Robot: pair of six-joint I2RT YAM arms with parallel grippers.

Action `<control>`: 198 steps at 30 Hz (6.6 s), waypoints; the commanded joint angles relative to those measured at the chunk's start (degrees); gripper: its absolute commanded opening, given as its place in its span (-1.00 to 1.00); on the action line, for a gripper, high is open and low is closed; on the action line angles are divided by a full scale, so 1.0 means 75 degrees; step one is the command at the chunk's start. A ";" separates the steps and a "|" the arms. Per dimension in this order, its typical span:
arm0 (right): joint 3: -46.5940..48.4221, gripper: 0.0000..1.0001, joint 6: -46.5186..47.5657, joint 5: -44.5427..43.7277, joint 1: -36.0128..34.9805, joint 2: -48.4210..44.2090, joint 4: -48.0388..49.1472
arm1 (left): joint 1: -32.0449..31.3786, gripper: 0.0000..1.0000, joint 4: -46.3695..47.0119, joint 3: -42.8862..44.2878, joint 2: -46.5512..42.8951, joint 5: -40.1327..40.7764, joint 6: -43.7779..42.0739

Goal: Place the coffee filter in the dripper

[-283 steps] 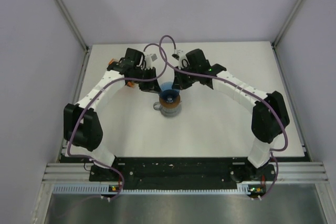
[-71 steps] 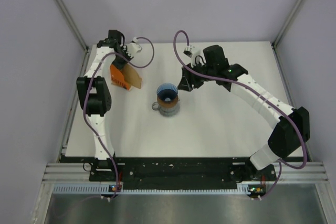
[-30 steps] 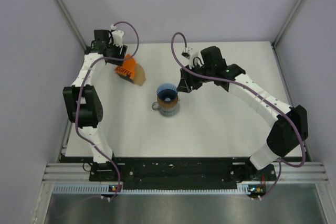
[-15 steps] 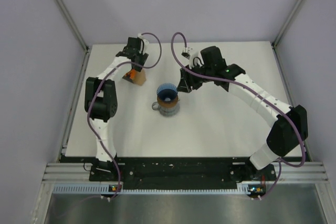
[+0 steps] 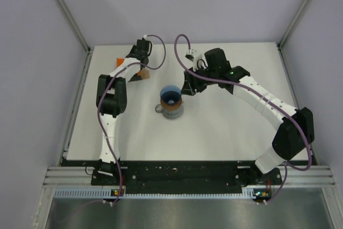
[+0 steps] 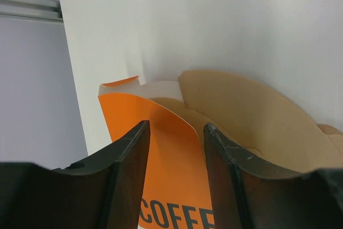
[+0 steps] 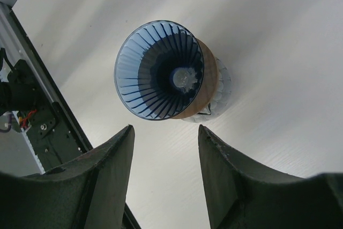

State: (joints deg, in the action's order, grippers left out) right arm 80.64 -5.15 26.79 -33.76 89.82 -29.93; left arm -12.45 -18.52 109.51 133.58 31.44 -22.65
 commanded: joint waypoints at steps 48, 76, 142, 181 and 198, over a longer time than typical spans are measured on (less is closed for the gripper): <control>-0.0077 0.02 0.0030 0.0143 -0.0128 -0.0257 0.0100 | 0.0043 0.36 -0.0975 -0.3340 -0.2705 -0.0056 0.0197; -0.0158 0.02 0.0053 0.0073 -0.0139 -0.0363 0.0100 | 0.0089 -0.12 0.0465 -0.3703 -0.2272 0.1748 -0.0846; 0.1777 -0.35 0.2665 0.3975 -0.0537 0.2239 0.3886 | 0.0066 -1.00 -0.3776 -0.3236 -0.6901 -0.7895 0.0161; 0.1962 -0.30 0.6486 0.1585 -0.2085 0.2578 0.1472 | 0.0031 -1.00 -0.3987 -0.2989 -0.6490 -0.8141 0.0583; 0.3438 -1.00 0.8068 -0.0617 -0.2460 0.3960 0.1390 | 0.1437 -1.00 -0.2033 -0.4217 -0.5659 -0.8797 0.0114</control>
State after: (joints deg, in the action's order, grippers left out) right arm 101.16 48.86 25.67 -49.34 116.14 -19.40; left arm -2.94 -42.98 81.49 89.19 -30.81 -20.97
